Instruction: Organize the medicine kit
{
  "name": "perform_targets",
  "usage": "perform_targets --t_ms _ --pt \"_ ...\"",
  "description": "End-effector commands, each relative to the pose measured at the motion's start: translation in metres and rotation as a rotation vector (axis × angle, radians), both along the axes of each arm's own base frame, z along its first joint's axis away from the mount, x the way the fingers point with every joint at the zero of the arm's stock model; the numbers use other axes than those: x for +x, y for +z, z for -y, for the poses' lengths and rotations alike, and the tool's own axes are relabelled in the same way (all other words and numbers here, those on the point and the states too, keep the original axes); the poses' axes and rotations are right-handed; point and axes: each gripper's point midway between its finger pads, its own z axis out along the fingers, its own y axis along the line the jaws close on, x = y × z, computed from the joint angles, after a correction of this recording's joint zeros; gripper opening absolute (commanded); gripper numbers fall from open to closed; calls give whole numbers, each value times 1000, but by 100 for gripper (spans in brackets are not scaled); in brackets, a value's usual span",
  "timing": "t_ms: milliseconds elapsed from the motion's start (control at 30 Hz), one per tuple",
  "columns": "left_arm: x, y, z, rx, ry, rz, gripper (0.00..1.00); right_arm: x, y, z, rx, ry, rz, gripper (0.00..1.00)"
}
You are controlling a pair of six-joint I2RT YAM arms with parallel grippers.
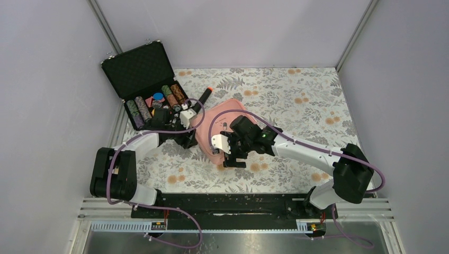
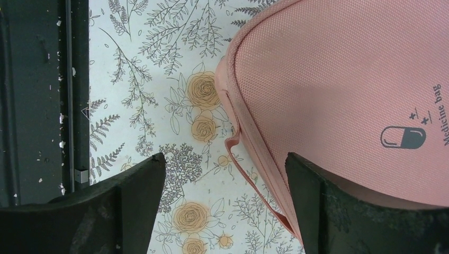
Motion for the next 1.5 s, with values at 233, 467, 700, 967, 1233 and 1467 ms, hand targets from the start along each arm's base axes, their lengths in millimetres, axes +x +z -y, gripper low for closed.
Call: perform_targets --t_ms 233,467,700,967,1233,1467 --pt "19 34 26 -152 -85 156 48 6 1 -2 -15 11 48 90" --pt "6 40 30 -168 -156 188 25 9 -9 -2 -29 6 47 90" --pt "-7 40 27 -130 -202 103 0 26 -9 9 -64 -30 122 99" --pt "0 46 1 43 -206 43 0 50 23 11 -29 -42 205 100" --pt "4 65 -18 181 -262 -78 0 55 11 5 -44 130 328 99" --pt "-6 41 -31 243 -225 -312 0 92 16 -30 46 97 553 99"
